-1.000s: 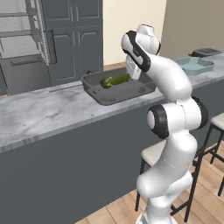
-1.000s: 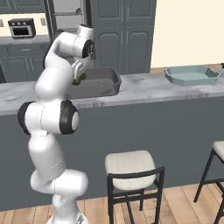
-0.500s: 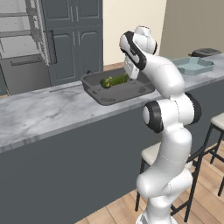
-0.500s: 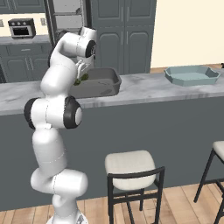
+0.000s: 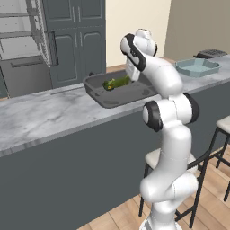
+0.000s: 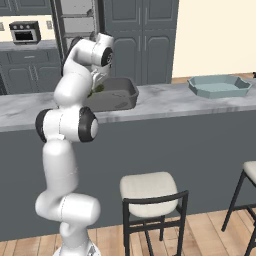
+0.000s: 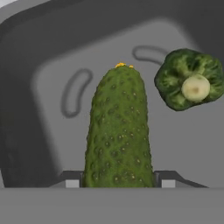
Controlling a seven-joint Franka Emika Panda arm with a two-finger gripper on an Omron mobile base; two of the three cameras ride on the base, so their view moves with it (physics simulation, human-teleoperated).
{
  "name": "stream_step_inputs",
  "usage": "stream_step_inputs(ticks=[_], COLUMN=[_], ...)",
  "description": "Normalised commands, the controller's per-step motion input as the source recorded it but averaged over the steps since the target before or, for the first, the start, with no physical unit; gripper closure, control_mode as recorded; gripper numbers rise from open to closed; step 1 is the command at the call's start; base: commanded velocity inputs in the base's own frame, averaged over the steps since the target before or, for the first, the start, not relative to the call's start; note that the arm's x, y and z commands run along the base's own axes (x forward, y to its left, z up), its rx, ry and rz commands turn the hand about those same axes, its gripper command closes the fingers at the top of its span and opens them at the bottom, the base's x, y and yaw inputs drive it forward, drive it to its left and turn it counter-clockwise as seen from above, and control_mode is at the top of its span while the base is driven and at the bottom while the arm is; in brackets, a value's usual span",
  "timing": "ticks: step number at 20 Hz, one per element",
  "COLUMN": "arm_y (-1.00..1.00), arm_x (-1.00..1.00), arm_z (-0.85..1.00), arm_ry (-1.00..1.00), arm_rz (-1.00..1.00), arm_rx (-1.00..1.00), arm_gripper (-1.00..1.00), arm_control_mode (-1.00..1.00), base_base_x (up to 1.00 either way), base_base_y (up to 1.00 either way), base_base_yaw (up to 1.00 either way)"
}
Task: Place the cold items (cucumber and broccoli) from the fridge in one tupperware on the dining counter. Place the warm items (kebab skewer and hot dog) in the stove area in another tupperware.
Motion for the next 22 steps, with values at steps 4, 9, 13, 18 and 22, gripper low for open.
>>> stream_step_inputs(ticks=[4,9,13,18,22], arm_y=[0.00,0.01,0.00,0.00,0.00], arm_x=[0.35,0.32,0.20,0.15,0.21], arm_z=[-0.22,-0.21,-0.17,-0.11,-0.15], arm_ry=[0.00,0.00,0.00,0.00,0.00], arm_rz=[0.00,0.00,0.00,0.00,0.00], arm_rx=[0.00,0.00,0.00,0.00,0.00], arm_gripper=[1.00,1.00,1.00,1.00,1.00], arm_control_mode=[-1.00,-1.00,-1.00,-1.00,-1.00], base_base_x=[0.00,0.00,0.00,0.00,0.00], base_base_y=[0.00,0.00,0.00,0.00,0.00], base_base_yaw=[0.00,0.00,0.00,0.00,0.00])
